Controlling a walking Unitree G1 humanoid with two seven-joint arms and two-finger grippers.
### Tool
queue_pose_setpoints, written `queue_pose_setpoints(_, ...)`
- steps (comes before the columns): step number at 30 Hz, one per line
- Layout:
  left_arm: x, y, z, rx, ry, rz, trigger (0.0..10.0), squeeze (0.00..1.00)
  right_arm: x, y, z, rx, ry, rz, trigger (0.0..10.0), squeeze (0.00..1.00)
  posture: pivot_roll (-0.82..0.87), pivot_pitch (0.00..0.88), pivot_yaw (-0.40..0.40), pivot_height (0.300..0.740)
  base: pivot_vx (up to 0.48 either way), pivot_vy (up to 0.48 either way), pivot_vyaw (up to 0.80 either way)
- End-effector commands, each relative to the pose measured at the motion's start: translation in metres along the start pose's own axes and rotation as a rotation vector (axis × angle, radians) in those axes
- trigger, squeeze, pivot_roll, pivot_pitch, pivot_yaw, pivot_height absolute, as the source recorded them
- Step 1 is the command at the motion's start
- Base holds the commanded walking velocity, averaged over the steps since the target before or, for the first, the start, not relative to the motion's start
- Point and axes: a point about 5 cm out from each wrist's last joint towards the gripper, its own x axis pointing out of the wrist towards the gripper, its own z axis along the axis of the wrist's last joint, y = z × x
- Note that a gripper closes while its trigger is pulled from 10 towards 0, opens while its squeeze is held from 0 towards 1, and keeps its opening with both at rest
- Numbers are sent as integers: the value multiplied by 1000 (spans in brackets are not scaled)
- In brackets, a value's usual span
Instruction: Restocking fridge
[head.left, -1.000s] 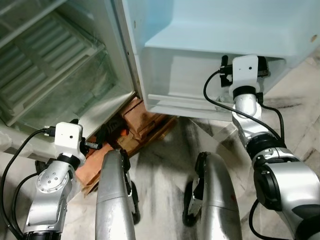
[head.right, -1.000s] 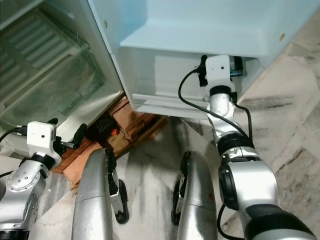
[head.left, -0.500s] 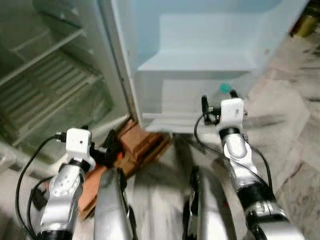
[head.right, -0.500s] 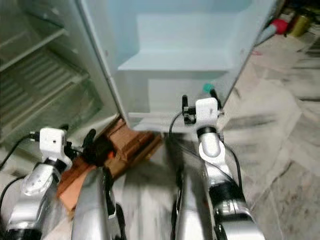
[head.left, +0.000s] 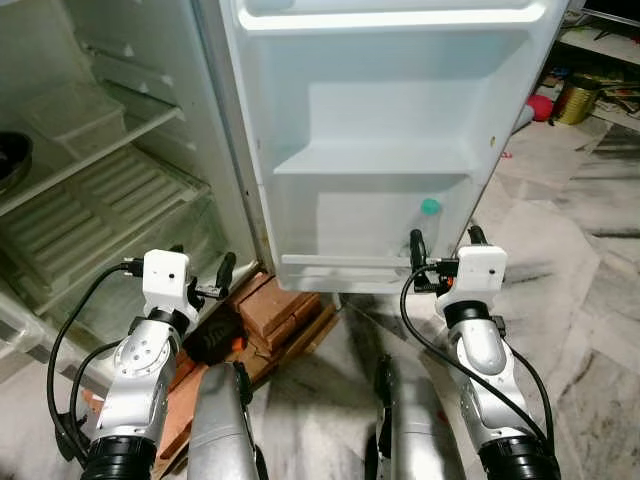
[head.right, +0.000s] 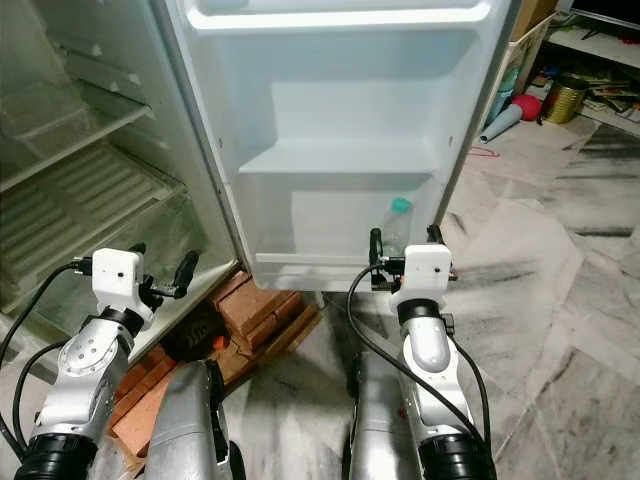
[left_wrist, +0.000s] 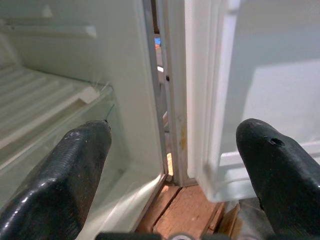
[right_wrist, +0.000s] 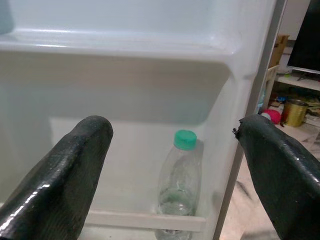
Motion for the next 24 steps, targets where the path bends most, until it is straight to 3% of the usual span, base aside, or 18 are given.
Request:
queue_pose_setpoints(1, 2, 0, 1, 5, -13, -2, 10000, 0, 2, -3, 5, 18, -4, -4, 10000, 0, -49, 0, 18, 616, 0, 0, 0)
queue_pose_setpoints(11, 0, -13, -11, -16, 5, -25, 10000, 0, 2, -8, 3, 18, 31, -7, 10000, 0, -54, 0, 9, 681, 0, 0, 0)
queue_pose_setpoints(20, 0, -15, -15, -10, 18, -31, 10000, 0, -4, -5, -7, 52, 89, 6, 10000, 0, -62, 0, 12, 736, 0, 0, 0)
queue_pose_setpoints(24, 0, -15, -19, -5, 39, -33, 10000, 0, -5, -4, -8, 51, 95, 9, 10000, 0, -67, 0, 14, 740, 0, 0, 0)
